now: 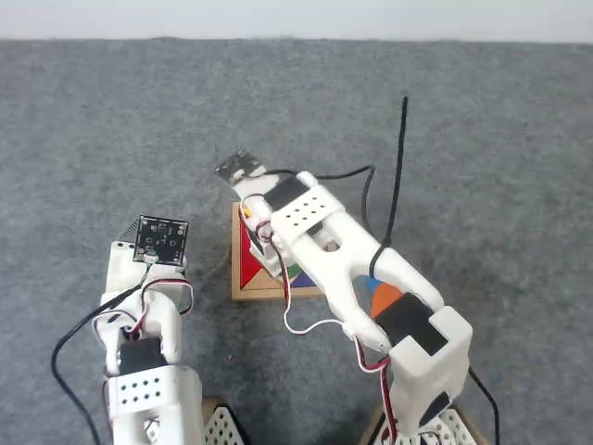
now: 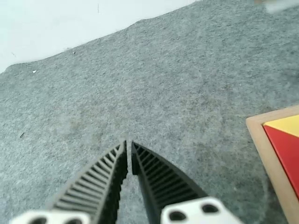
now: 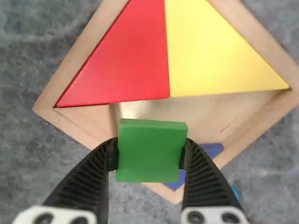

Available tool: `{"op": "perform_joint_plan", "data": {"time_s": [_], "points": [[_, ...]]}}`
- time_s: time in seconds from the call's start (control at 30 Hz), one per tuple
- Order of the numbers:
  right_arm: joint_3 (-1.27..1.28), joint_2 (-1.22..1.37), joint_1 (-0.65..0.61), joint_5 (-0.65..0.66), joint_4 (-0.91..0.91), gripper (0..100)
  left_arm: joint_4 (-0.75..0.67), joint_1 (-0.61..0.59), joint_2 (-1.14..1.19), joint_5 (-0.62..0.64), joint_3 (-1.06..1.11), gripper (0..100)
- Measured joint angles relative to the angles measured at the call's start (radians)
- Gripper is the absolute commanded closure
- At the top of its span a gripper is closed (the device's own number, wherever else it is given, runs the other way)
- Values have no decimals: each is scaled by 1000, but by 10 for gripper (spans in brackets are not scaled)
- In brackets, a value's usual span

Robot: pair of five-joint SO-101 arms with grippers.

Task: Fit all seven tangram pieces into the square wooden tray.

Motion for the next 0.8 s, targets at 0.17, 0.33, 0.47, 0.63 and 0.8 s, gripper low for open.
{"op": "perform_joint_plan", "data": {"time_s": [0.17, 0.33, 0.47, 0.63, 0.8], "points": [[3, 0, -2, 28, -25, 854, 0, 0, 0, 0, 0, 985], [3, 0, -5, 54, -25, 742, 0, 0, 0, 0, 0, 985], [3, 0, -11, 57, -25, 724, 0, 0, 0, 0, 0, 985], [3, 0, -23, 60, -15, 724, 0, 0, 0, 0, 0, 985], [-29, 0, -15, 66, 34, 809, 0, 0, 0, 0, 0, 985]]}}
